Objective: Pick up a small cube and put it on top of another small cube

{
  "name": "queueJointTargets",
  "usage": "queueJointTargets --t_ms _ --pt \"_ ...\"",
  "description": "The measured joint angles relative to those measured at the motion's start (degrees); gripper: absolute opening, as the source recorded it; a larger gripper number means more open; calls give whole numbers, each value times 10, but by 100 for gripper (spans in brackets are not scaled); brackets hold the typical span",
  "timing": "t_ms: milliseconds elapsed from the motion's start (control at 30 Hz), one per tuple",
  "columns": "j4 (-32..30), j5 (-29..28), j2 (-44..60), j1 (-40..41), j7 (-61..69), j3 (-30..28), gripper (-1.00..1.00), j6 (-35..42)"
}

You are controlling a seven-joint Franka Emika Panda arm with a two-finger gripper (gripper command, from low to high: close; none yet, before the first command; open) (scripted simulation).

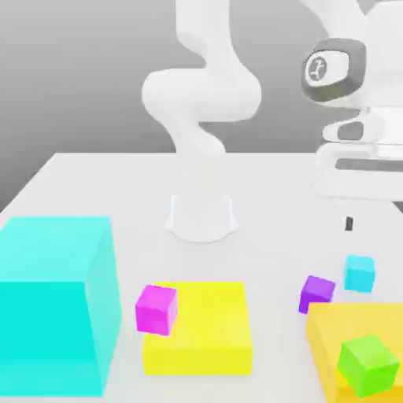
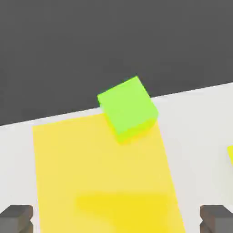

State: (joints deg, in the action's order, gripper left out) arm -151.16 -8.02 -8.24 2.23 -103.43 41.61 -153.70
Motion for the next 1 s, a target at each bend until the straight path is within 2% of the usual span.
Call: queueJointTargets --t_ms 133,267,400,667,700,900,1000 --pt "-32 -34 69 -32 -112 39 0 -36" --pt "-61 -54 131 -85 -206 44 0 -72" --pt "-52 -134 180 -131 -281 -14 0 -98" --pt "-21 -314 272 -256 -417 -177 0 -148" --pt "-18 -331 281 -271 -430 -195 -100 -153" --pt "-17 -339 286 -278 -436 -204 -100 -157" --pt "-24 -299 265 -251 -406 -169 -100 -147"
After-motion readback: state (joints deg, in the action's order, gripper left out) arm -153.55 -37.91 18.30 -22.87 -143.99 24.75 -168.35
